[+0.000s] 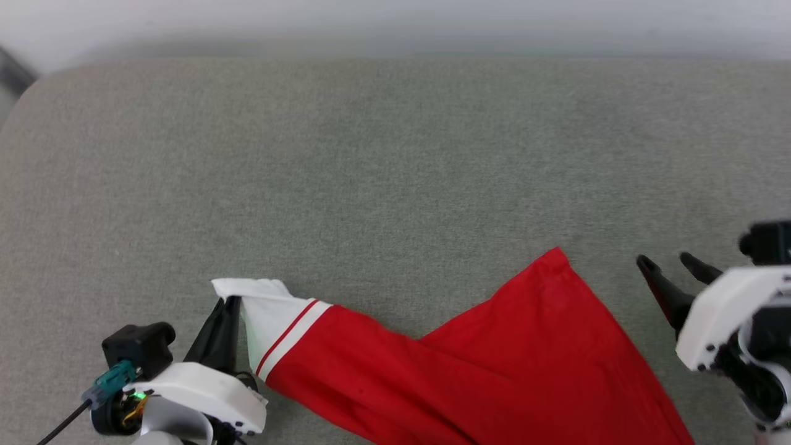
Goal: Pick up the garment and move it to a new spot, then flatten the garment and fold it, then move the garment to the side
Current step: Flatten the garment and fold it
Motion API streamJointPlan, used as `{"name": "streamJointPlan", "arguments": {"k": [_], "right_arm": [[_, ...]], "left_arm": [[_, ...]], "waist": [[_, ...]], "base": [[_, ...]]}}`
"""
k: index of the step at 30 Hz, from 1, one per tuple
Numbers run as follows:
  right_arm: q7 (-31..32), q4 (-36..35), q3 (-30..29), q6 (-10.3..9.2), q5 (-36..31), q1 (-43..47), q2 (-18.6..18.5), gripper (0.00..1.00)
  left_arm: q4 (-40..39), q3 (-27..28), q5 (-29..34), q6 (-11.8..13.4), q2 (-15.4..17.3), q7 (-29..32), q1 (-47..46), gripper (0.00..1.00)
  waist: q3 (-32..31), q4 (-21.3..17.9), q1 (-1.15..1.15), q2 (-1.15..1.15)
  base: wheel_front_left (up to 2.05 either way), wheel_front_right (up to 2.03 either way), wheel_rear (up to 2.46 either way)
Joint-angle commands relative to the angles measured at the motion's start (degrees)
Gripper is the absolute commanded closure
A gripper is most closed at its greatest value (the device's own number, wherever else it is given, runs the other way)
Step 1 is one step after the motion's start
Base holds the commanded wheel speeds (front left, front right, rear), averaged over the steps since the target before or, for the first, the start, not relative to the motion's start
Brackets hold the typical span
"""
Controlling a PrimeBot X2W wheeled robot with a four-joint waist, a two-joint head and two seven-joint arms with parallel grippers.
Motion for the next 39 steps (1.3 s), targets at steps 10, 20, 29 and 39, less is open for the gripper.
{"name": "streamJointPlan", "arguments": {"k": [10, 20, 29, 39], "right_arm": [[26.8, 3.53, 10.81, -0.02, 1.23, -13.9, -3.43, 0.0], [35.76, 9.54, 16.76, -0.02, 3.0, -14.82, -3.74, 0.98], [30.56, 8.64, 17.93, -0.02, 6.02, -17.17, -6.07, 1.0], [19.63, 10.02, 12.83, -0.02, 4.77, -20.06, -6.82, 1.0]], "left_arm": [[0.8, -2.0, 1.94, -2.5, -2.28, -1.13, -6.79, 1.0], [3.28, -3.27, 1.95, -4.24, -4.23, -2.14, -9.54, 1.0], [4.86, -3.07, 1.43, -4.24, -3.25, -1.5, -9.13, 1.0], [5.34, -1.01, 1.46, -5.79, 2.15, 3.18, -15.9, 1.0]], "waist": [[6.7, 4.96, 0.0, 0.0], [8.85, 6.73, 0.0, 0.0], [5.63, 5.8, 0.0, 0.0], [-2.69, 2.18, 0.0, 0.0]], "base": [[0.0, 0.0, 0.0], [0.0, 0.0, 0.0], [0.0, 0.0, 0.0], [0.0, 0.0, 0.0]]}}
